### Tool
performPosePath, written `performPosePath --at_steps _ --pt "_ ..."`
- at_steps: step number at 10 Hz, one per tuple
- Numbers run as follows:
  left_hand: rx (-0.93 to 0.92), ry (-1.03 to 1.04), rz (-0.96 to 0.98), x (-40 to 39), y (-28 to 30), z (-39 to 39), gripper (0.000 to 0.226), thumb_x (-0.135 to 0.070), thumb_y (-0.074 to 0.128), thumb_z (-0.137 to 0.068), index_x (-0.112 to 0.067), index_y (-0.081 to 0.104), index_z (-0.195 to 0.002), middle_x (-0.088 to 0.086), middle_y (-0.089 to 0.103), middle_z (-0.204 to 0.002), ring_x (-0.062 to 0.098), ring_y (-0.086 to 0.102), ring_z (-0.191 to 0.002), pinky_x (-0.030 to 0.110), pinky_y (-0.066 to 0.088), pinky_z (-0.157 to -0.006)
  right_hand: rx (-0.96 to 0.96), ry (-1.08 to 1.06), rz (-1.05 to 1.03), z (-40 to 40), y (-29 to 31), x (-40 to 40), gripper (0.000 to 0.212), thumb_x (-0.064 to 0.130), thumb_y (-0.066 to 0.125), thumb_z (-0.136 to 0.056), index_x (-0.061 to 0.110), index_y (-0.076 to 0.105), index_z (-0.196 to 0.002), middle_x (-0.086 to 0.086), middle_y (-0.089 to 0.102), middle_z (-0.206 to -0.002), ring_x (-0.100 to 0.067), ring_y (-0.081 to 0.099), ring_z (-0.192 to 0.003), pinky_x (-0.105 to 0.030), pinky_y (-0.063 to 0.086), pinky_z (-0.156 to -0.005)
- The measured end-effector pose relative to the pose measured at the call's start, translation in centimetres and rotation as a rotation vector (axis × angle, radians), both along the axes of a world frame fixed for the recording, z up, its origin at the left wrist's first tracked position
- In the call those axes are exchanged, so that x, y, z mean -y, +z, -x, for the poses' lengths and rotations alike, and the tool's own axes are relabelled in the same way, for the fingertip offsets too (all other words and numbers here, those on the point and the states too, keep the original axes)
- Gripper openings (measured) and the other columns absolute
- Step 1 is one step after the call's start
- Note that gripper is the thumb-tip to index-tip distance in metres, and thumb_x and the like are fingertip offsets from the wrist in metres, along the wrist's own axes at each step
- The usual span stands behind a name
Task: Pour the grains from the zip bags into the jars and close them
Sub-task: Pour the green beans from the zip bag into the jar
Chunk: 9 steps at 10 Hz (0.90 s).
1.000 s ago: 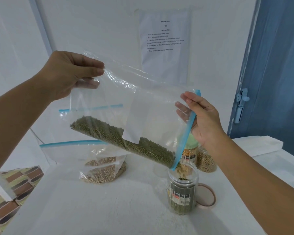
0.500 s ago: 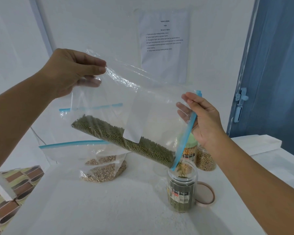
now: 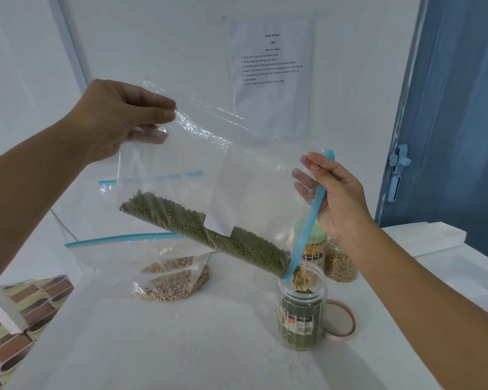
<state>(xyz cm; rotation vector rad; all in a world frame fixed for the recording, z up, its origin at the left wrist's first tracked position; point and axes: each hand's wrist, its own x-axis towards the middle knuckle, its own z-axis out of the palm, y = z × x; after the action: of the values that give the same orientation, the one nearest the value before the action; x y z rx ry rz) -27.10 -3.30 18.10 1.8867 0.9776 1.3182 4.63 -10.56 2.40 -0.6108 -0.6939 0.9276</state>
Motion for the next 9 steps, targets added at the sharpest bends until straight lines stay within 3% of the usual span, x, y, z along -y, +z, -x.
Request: performPosePath --at_steps 9 --pt "0.003 -0.013 -0.016 0.23 0.35 -0.33 0.026 -0.005 0.083 -0.080 -0.005 0.078 -0.106 0.020 0.076 -0.110 0.020 0.069 -0.072 0.029 0.063 -0.075 -0.015 -0.004 -0.004 -0.08 0.04 -0.09 0.019 0.002 0.063 -0.099 0.011 0.076 -0.110 -0.007 0.077 -0.117 -0.032 0.076 -0.105 -0.035 0.062 -0.082"
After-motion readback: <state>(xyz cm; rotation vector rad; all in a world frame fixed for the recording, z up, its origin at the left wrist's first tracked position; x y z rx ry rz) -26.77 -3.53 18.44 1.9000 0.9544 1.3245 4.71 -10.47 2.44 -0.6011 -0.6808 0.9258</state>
